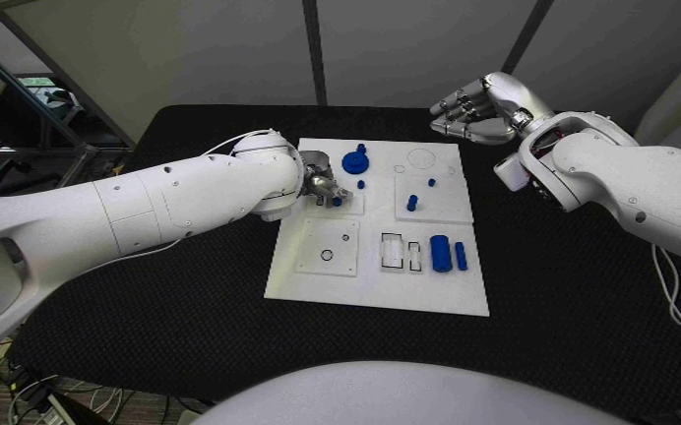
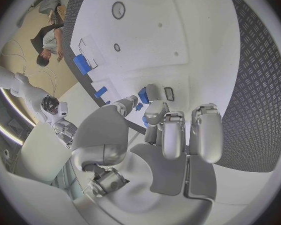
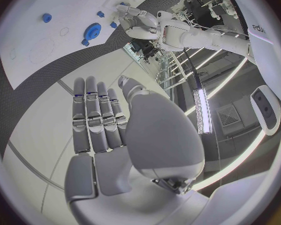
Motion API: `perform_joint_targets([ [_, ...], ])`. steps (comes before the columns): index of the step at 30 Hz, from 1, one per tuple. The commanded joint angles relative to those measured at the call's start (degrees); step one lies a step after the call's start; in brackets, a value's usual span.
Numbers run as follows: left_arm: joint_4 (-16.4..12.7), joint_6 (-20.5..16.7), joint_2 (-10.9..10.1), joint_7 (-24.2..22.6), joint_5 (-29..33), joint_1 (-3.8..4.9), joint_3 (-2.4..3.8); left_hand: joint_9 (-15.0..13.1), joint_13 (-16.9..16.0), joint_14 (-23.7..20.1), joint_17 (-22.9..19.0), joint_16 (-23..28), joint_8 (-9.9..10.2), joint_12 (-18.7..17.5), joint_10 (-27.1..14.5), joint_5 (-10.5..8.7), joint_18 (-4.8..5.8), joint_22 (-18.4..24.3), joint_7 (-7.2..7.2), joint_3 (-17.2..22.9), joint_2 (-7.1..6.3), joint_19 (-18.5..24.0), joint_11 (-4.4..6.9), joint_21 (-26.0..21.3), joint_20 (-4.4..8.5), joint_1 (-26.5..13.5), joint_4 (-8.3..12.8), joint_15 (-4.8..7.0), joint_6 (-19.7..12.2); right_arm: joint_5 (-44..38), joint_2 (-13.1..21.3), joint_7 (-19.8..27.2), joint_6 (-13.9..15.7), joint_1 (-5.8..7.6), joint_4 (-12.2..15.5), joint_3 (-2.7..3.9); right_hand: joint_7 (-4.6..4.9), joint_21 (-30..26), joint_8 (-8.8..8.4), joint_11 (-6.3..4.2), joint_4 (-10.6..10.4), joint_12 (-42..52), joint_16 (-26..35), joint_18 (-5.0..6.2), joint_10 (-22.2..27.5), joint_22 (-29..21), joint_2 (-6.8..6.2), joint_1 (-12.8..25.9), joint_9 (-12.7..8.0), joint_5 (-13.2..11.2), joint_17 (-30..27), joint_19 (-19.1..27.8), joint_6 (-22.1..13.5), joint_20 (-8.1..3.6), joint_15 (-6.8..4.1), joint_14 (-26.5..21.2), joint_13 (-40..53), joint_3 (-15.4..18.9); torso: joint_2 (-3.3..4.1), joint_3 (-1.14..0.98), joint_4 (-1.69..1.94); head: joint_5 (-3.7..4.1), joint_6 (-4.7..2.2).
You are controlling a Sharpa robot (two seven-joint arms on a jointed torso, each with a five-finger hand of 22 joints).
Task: Assemble the parts on the task board
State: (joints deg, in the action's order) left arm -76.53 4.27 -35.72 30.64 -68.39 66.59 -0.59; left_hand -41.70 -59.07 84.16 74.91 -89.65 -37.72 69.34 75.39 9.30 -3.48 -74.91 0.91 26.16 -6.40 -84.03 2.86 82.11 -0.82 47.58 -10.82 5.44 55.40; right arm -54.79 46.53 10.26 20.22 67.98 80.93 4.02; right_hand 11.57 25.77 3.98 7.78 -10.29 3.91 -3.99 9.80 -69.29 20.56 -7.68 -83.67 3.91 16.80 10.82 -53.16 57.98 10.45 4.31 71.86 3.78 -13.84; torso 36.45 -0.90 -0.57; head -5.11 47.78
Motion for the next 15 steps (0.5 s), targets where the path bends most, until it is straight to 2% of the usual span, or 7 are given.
perform_joint_targets([
  [1,-0.22,-0.32,-0.09,0.08,0.09,0.06,0.03,-0.09,-0.09,5.84,15.09,-0.35,0.38,0.34,0.37,-0.17,1.19,-5.94,-0.01,-1.45,0.07,-2.18,-0.04,0.29,0.34,-0.17,-0.5,0.45,0.46,-0.09,0.03,0.12,-0.32,0.09,0.12,0.03,0.06,-0.16,-0.23,-0.14,-0.07,-0.21,0.3,0.55,0.38,-0.05,-0.05,0.59,-0.08,0.29,-0.05,0.01,-0.44,0.44,0.47,0.0,-0.06,0.27,0.0,0.01,0.03,0.14,-0.1],
  [8,-0.93,-0.63,-0.69,0.08,0.09,0.1,0.24,-0.25,0.05,5.84,15.09,-0.35,0.46,0.21,0.26,-0.15,1.17,-5.94,-0.08,-4.81,0.29,-2.17,0.01,0.17,0.4,0.64,-1.63,0.5,0.59,-0.09,0.03,0.1,-0.38,0.09,0.05,0.03,0.08,-0.27,-0.23,-0.12,-0.11,-0.21,0.32,0.55,0.42,-0.12,-0.09,0.69,-0.08,0.31,-0.09,-0.01,-0.49,0.47,0.5,-0.03,-0.06,0.35,-0.03,-0.01,0.04,0.19,-0.08],
  [12,-1.51,-0.59,-1.24,0.06,0.14,0.13,1.47,-0.33,0.74,5.82,15.03,-0.31,0.59,-0.31,-0.2,-0.12,1.12,-5.78,0.0,-6.33,0.41,-2.09,-0.05,-0.03,0.4,1.26,-2.11,0.48,0.31,-0.09,0.07,0.08,-0.39,0.09,0.04,0.03,0.09,-0.34,-0.23,-0.11,-0.14,-0.21,0.33,0.55,0.45,-0.17,-0.09,0.75,-0.08,0.33,-0.11,-0.02,-0.51,0.48,0.52,-0.06,-0.06,0.39,0.02,-0.01,0.0,0.23,-0.15],
  [15,-1.97,-0.31,-1.81,0.05,0.5,0.2,2.73,-0.32,2.09,5.76,14.83,-0.18,0.99,-1.32,-1.16,-0.08,1.02,-5.39,0.28,-7.89,0.51,-1.9,-0.28,-0.45,0.29,2.07,-2.59,0.33,-0.47,-0.09,0.1,0.07,-0.37,0.09,-0.01,0.03,0.09,-0.34,-0.23,-0.11,-0.14,-0.21,0.33,0.55,0.45,-0.17,-0.09,0.75,-0.08,0.33,-0.11,-0.02,-0.51,0.48,0.52,-0.06,-0.06,0.39,-0.03,-0.01,0.02,0.3,-0.19],
])
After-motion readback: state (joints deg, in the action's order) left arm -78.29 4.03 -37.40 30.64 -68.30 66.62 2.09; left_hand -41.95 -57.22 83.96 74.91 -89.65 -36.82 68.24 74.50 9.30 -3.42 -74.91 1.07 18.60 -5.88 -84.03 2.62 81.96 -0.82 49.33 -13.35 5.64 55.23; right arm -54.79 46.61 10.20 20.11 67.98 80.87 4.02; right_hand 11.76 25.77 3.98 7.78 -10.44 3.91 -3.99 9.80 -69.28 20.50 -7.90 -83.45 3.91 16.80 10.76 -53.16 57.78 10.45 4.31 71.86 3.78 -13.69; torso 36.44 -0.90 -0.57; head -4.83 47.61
